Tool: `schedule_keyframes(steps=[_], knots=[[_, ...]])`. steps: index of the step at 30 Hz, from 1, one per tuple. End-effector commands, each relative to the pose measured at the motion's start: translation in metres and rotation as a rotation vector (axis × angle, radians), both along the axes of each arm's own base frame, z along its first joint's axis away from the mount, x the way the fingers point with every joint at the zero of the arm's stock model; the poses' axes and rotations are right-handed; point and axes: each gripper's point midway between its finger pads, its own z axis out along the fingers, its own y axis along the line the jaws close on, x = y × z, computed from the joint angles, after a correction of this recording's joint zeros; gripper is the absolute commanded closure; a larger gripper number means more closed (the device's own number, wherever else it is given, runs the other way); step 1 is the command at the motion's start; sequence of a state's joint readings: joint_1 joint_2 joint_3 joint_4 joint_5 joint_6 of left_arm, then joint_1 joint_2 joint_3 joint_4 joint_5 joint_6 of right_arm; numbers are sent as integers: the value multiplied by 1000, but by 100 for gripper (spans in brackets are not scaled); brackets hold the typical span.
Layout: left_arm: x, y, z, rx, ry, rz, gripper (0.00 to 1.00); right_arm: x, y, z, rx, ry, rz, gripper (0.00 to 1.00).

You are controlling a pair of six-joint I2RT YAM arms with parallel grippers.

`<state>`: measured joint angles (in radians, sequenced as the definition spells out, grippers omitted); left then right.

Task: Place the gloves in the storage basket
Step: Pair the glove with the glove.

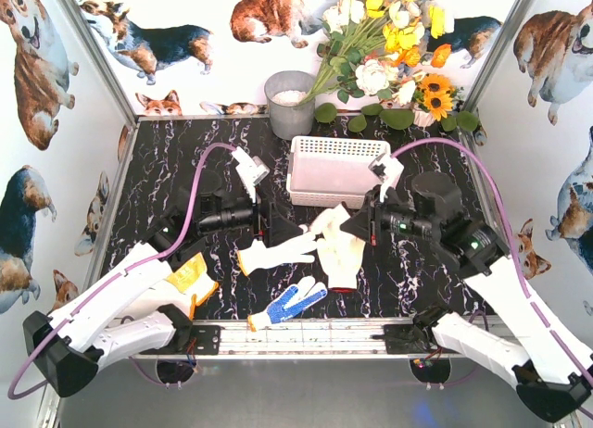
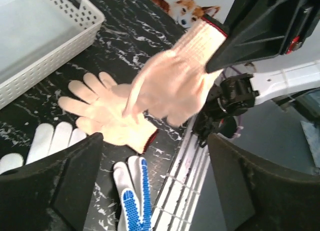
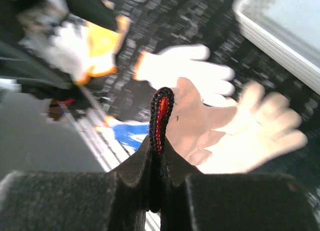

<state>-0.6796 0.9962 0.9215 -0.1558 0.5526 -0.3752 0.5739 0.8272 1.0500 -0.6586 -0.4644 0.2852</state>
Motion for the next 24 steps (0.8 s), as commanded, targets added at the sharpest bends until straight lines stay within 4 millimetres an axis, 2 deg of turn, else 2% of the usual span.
schedule_keyframes(steps=[1, 4, 9, 16, 21, 24], knots=[[13, 9, -9, 17, 28, 99, 17, 24, -57, -42, -364, 9, -208, 100], [19, 9, -22, 38, 63, 125, 12, 34, -71, -51, -463, 8, -261, 100], [28, 10, -41, 64, 113, 161, 8, 51, -88, -48, -542, -63, -340, 100], [29, 5, -47, 17, 141, 145, 6, 73, -119, -48, -717, -187, -421, 100], [33, 7, -54, 23, 153, 154, 5, 91, -128, -50, -793, -232, -473, 100], [35, 7, -60, 15, 166, 156, 5, 101, -121, -61, -799, -247, -458, 100]])
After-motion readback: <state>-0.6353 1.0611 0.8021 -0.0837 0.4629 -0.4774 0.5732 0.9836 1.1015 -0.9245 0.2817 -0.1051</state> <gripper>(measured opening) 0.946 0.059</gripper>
